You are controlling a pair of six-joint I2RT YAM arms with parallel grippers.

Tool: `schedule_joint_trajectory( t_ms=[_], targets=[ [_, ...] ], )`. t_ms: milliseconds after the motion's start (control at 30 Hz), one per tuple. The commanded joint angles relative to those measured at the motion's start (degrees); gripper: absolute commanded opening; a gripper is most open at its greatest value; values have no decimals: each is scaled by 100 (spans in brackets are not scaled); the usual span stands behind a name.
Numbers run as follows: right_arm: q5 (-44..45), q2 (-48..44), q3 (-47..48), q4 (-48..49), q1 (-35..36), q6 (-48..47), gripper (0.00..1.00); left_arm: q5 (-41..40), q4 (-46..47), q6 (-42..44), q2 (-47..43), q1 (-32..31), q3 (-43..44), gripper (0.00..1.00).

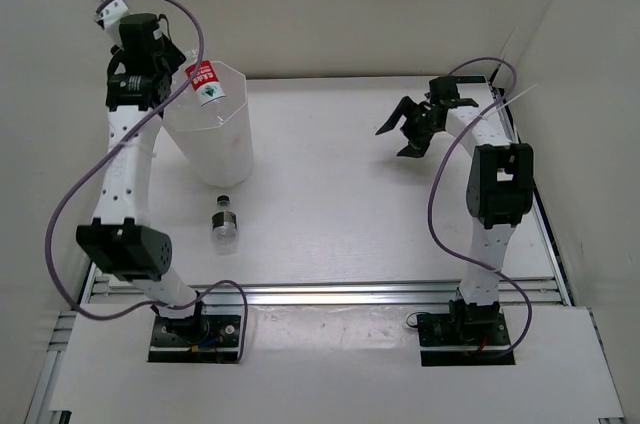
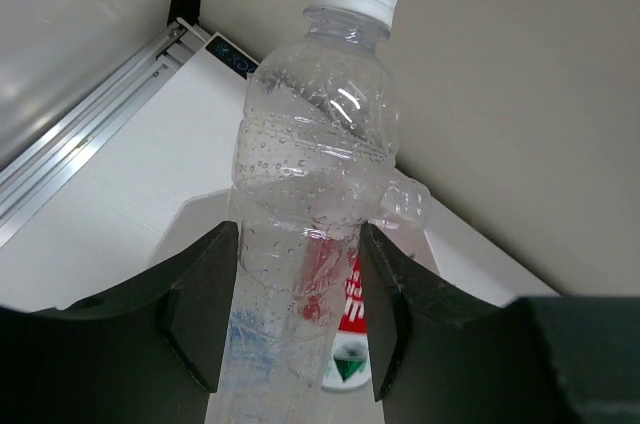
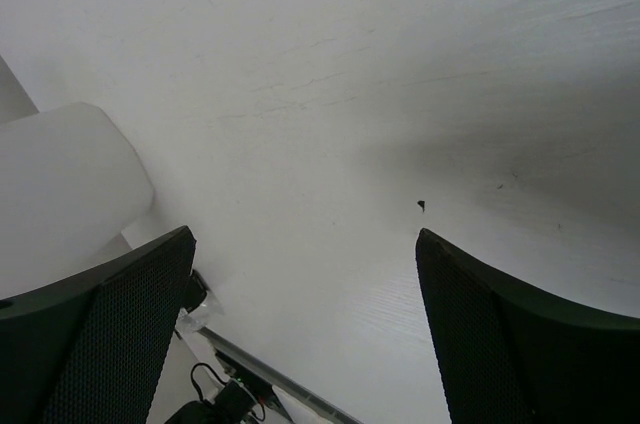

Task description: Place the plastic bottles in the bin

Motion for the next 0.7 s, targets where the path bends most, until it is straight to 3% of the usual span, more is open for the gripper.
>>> schedule_joint_trajectory(
  t_ms=[0,33,100,167,333,367,467,600,667],
  targets=[
    [-111,-526,-200,-57,37,-299,94,195,108,167,293,7,464,24],
    [-111,-526,-331,-57,-15,-299,94,247,108,167,346,7,464,27],
    [-111,-631,-455,-57,-15,-299,94,177,108,219,347,7,289,48],
    [-111,-632,-525,-57,-68,-299,94,38,108,142,286,7,157,100],
    [-111,-632,-369,-57,-121,-299,94,-25,108,578,-548,-45,-80,100],
    [-111,-580,-368,-57,-121,-299,94,349,108,711,-767,-98,-194,100],
    [-111,-509,-289,-110,-121,-193,94,1148,169,940,-1804,-151,-1150,100],
    [-59,-456,-289,-110,2,-193,94,2144,169,993,-3272,-151,-3448,100],
    [-58,-456,-289,-171,2,-254,94,2505,169,802,-4089,-151,-4164,100]
  ],
)
